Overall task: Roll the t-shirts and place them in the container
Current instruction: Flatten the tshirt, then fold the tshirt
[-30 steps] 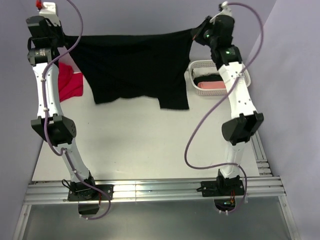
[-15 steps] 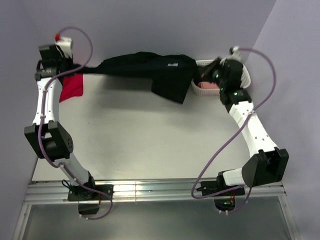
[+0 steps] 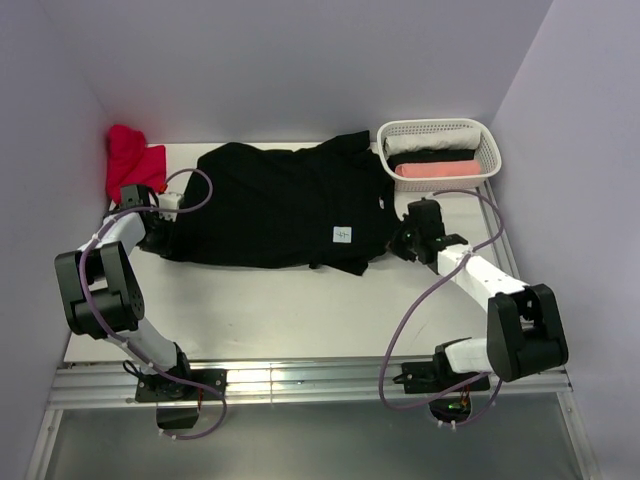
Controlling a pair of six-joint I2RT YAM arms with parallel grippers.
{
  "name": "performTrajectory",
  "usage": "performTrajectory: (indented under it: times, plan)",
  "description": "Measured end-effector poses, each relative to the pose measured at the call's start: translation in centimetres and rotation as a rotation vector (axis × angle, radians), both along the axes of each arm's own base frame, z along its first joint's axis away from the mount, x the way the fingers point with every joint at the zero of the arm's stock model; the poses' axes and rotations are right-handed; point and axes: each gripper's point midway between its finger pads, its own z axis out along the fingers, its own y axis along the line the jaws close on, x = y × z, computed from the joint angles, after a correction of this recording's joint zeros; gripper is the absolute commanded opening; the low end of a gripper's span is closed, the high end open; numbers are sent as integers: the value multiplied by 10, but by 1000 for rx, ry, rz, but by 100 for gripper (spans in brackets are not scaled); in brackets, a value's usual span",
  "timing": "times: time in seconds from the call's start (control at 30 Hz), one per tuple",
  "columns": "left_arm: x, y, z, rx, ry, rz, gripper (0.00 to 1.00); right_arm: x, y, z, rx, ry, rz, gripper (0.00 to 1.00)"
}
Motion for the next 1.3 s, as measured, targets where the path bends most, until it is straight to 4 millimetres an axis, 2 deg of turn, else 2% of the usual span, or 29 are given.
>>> performTrajectory:
  times: [0.17,0.2,0.23,0.33,0.43,0.53,0.63,0.73,0.8,0.87,0.97,1.13,1.3]
  plan:
    - [-3,1,-6,3,3,-6,0,-3,9,-7,-49,9,25,2]
    - [-2,1,-6,2,-2,-7,0,-3,8,-9,-58,15,24,7]
    - [-1,1,-5,0,-6,-8,0,-2,6,-11,-72,27,17,25]
    - [1,1,-3,-1,-13,-11,0,7,2,-9,-111,27,1,55]
    - [7,1,2,0,-30,-16,0,10,-3,3,-140,-6,-19,62]
    - [11,2,6,0,-42,-18,0,3,0,18,-165,-45,-21,62]
    - [13,1,8,-3,-47,-20,0,-9,19,38,-165,-103,11,56]
    - [13,1,8,-6,-47,-21,0,-22,40,42,-143,-131,55,50]
    - [14,1,9,-8,-48,-22,0,-32,49,31,-137,-114,76,48]
    - [15,0,10,-10,-51,-24,0,-46,50,10,-148,-66,89,46]
    - [16,0,12,-11,-53,-24,0,-55,48,-16,-176,6,93,49]
    - [16,0,12,-10,-51,-26,0,-54,50,-39,-196,62,86,57]
    - [16,0,12,-10,-51,-27,0,-51,53,-54,-198,90,72,57]
